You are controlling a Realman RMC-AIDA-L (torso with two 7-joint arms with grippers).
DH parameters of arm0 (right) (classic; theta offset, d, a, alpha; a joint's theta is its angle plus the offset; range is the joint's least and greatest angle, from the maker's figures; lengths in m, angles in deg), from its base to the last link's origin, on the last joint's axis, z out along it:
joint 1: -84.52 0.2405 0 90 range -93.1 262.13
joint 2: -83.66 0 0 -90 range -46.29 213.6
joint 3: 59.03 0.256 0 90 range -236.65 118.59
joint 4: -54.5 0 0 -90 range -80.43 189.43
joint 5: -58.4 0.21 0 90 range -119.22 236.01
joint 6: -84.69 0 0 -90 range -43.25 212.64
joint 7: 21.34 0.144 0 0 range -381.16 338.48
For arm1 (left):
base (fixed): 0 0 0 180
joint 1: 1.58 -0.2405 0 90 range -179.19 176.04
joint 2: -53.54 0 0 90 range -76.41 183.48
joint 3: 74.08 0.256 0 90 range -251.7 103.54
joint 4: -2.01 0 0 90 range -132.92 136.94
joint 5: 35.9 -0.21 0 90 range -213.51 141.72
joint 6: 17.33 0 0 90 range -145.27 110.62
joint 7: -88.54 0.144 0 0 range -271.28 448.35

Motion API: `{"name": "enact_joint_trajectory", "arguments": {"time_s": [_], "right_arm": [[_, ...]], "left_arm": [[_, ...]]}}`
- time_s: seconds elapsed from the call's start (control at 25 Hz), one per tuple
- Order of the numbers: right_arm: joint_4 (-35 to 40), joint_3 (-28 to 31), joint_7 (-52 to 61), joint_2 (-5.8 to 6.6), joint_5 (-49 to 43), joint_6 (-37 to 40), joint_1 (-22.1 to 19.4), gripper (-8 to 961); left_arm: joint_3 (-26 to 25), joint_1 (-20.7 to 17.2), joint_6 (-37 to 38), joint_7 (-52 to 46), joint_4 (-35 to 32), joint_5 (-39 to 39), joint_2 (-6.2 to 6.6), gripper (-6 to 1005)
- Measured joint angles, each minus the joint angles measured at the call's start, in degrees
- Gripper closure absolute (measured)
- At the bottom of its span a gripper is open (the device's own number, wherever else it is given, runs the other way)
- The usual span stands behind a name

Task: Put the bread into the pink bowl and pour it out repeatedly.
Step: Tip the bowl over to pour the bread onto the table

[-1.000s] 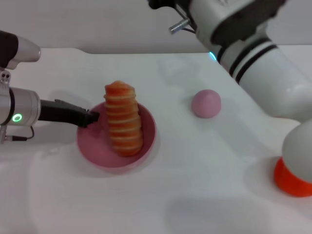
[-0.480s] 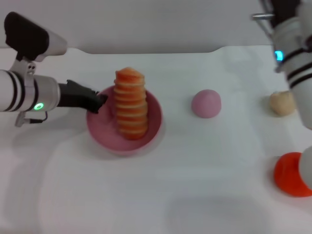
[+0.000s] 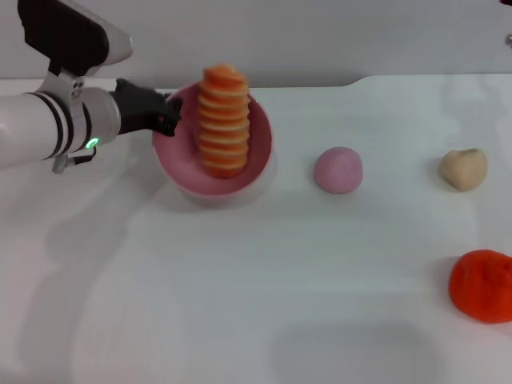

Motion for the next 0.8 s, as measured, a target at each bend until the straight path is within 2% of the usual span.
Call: {"name": "enact_joint_trajectory", "arguments": {"time_s": [0.4,0.6,0.8], "right_arm": [[-0.8,4.3,-0.1,0.1,0.0,-0.1,-1.2,376],[-0.8,4.3,-0.2,0.13,0.0,0.1,-0.6,376],[-0.5,3.9,-0.2,0.13,0.0,0.2,-0.2,376]], "left_arm": [[9.0,-2.1,-15.9,1.7,-0.2,-1.1,0.34,950],[13.0,-3.8,-21.1,4.9,-1.1,-1.4,0.2,950],[18.1,-7.0,-27.3,11.3,-3.6,-1.5,0.09,950]]}}
